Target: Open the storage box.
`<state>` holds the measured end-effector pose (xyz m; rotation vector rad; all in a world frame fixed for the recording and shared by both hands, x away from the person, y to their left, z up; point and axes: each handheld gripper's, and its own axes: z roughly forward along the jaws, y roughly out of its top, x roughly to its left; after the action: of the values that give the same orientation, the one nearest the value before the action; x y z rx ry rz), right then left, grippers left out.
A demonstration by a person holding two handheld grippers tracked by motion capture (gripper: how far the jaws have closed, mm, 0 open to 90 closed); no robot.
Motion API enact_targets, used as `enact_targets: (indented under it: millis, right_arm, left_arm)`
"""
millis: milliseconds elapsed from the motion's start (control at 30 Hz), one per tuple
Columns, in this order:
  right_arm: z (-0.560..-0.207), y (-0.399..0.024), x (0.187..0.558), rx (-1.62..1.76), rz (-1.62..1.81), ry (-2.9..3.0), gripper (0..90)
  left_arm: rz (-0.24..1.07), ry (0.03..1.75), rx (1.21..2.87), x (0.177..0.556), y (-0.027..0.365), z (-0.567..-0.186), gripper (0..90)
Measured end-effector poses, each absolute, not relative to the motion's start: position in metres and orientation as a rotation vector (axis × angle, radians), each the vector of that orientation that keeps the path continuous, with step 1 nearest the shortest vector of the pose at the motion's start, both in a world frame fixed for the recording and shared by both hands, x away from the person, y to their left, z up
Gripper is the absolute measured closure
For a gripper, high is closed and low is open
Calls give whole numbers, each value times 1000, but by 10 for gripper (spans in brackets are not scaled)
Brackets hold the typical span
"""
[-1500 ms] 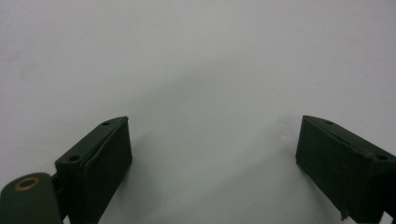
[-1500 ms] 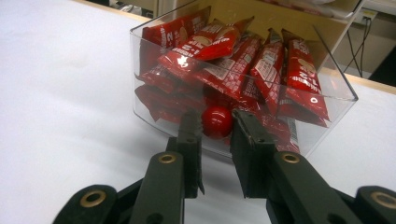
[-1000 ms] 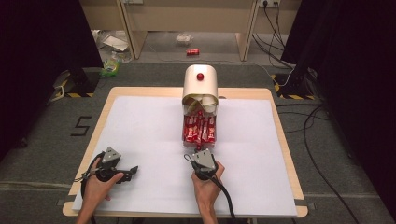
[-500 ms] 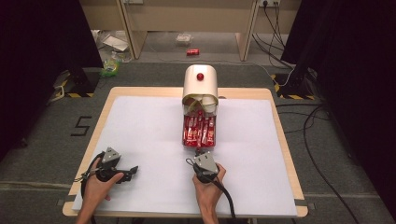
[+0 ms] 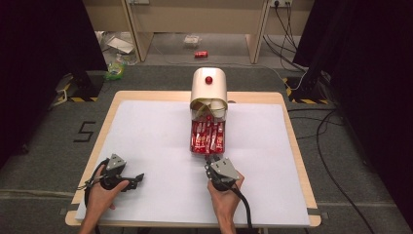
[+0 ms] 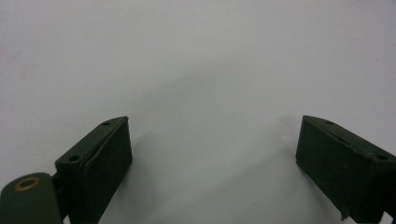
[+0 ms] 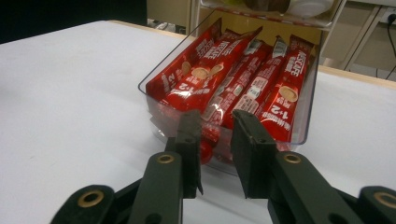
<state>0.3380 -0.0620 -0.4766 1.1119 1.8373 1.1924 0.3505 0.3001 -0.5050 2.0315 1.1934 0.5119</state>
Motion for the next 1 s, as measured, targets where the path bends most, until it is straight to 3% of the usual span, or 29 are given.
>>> enact_targets:
  millis: [500,1000]
  right_arm:
    - [-455,-81,347,1117,1269,1891,623]
    - [-440,-88,367,1098,1285,1903,589]
  left_arm:
    - [509,1194,2031,351,300,-505,97]
    - [508,1193,2031,351,300,-505,97]
